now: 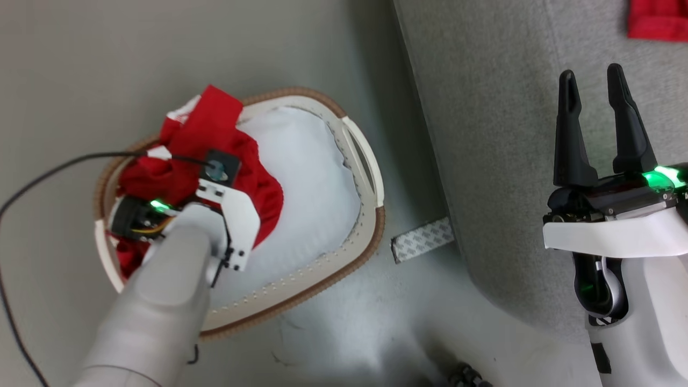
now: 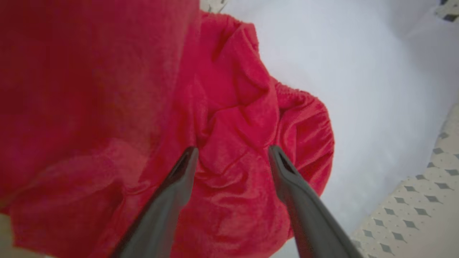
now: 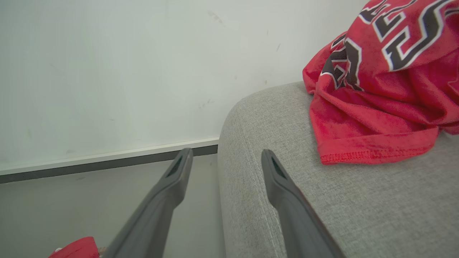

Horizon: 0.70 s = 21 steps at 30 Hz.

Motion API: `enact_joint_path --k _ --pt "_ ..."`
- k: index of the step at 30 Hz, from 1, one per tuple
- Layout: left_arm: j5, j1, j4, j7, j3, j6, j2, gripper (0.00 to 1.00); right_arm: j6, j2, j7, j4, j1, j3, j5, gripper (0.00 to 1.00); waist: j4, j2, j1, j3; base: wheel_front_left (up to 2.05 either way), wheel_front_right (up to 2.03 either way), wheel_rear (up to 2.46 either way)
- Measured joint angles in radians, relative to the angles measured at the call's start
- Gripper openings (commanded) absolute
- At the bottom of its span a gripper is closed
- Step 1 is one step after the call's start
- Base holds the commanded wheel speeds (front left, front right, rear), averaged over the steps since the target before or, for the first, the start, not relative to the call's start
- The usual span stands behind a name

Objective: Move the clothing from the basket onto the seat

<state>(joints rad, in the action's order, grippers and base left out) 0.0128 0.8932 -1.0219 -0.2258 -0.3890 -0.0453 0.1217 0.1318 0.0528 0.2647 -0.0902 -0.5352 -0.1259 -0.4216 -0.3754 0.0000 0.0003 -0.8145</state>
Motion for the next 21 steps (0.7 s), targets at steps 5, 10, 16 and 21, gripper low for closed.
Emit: enact_joint_path --k 5,10,16,21 --pt "-0.007 0.045 -0.055 0.004 -0.005 -0.009 0.028 1.00 0.000 -0.001 0.000 0.021 -0.013 -0.014 -0.025 1.00 -0.022 0.0000 0.0000 -0.074 0.00 0.00 0.00" --pt "-0.001 0.074 -0.091 0.027 -0.006 -0.012 0.030 0.35 0.000 -0.001 0.000 0.021 -0.013 -0.007 -0.030 1.00 -0.031 0.0000 -0.0001 -0.115 0.00 0.00 0.00" --pt "0.018 0.085 -0.133 0.070 -0.011 0.021 0.002 0.00 0.000 -0.001 0.000 0.003 -0.012 0.019 -0.030 1.00 -0.017 0.0000 -0.0002 -0.100 0.00 0.00 0.00" --pt "0.055 0.075 -0.155 0.121 -0.013 0.048 -0.041 0.00 0.000 -0.002 0.000 -0.023 0.011 0.044 -0.006 1.00 0.013 0.0000 -0.0002 -0.049 0.00 0.00 0.00"
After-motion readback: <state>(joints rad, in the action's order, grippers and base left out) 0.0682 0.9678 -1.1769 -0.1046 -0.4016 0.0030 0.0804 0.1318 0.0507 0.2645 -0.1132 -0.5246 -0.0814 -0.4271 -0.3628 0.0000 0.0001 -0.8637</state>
